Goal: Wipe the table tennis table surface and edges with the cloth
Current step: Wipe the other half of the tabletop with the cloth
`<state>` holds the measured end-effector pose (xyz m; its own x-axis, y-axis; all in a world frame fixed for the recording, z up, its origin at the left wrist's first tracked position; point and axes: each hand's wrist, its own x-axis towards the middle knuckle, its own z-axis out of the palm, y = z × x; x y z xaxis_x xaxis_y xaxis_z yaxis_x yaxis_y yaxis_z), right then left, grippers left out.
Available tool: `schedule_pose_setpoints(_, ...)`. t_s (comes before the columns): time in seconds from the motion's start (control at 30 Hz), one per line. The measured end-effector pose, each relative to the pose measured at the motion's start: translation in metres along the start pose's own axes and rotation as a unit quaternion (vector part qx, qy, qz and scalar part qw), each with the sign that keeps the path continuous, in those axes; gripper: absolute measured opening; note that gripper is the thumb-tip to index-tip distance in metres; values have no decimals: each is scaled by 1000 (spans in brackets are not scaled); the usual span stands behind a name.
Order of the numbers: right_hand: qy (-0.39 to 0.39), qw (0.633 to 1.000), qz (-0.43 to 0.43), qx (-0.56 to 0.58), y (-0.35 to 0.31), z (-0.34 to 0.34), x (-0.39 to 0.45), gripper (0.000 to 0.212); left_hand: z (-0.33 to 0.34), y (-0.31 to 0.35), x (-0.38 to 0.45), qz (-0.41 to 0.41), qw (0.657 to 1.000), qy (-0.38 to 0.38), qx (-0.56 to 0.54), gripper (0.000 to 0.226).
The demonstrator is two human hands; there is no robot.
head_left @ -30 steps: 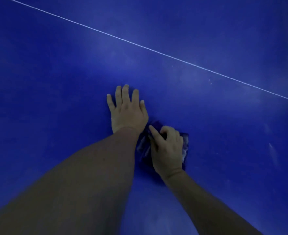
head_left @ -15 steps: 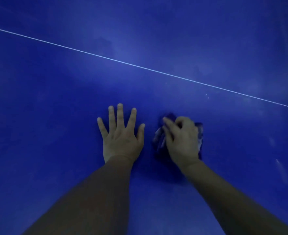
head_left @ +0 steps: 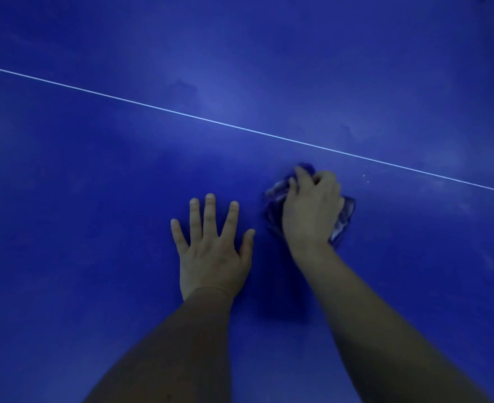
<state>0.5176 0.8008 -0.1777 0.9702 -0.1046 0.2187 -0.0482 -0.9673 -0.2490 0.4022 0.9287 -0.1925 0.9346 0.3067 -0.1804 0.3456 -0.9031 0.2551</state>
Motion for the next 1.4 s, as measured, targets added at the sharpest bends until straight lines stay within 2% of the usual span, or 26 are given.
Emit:
schedule_pose_setpoints(0.1,-28,993,-110,30,-26,4,-24,26,0,-1,0,-1,1000,-8,2,65)
schedule_pose_setpoints(0.2,-44,986,-159,11,-40,15,23,28,0,-1,-1,-4,1000,5,1,61)
schedule_pose_setpoints(0.27,-50,992,-111,-25,-25,18,58,32,1,-1,-1,-2,1000,7,4,60)
schedule_pose_setpoints(0.33,-36,998,-23,-35,10,13,71,35,3,-1,-2,3,1000,4,-2,61)
schedule_pose_setpoints(0.43,-10,997,66,-25,46,-5,43,34,4,-1,-2,4,1000,4,-11,61)
schedule_pose_setpoints(0.5,-22,998,47,-28,50,-12,11,34,3,-1,-2,8,1000,12,-15,62)
schedule_pose_setpoints(0.6,-48,996,-65,-23,66,-18,-20,33,0,-4,-3,16,999,13,-24,67)
schedule_pose_setpoints(0.63,-47,996,-66,-24,78,-20,-18,33,-1,-5,-3,20,999,11,-23,69)
schedule_pose_setpoints(0.77,21,992,121,-17,113,-17,26,29,-2,-2,-6,37,999,14,-5,74)
schedule_pose_setpoints(0.83,31,988,154,-14,114,-11,53,30,-2,0,-7,61,998,20,7,74)
schedule_pose_setpoints(0.93,-8,995,101,0,106,-11,85,34,0,4,-8,89,995,23,28,71)
schedule_pose_setpoints(1.07,-90,989,-116,20,109,-24,45,31,-3,8,-6,86,994,1,67,65)
schedule_pose_setpoints(1.13,-89,982,-164,33,134,-34,14,30,-6,14,-7,67,995,-5,74,65)
schedule_pose_setpoints(1.17,-84,984,-151,30,148,-36,14,30,-5,18,-12,47,997,-2,68,64)
schedule_pose_setpoints(1.27,-68,997,-28,7,159,-31,57,36,9,37,-49,-14,999,26,13,63)
schedule_pose_setpoints(1.33,-61,998,-18,-6,152,-21,80,37,23,47,-78,-17,1000,14,14,67)
schedule_pose_setpoints(1.4,-65,997,-49,-9,147,-14,91,37,33,49,-81,-12,1000,6,28,66)
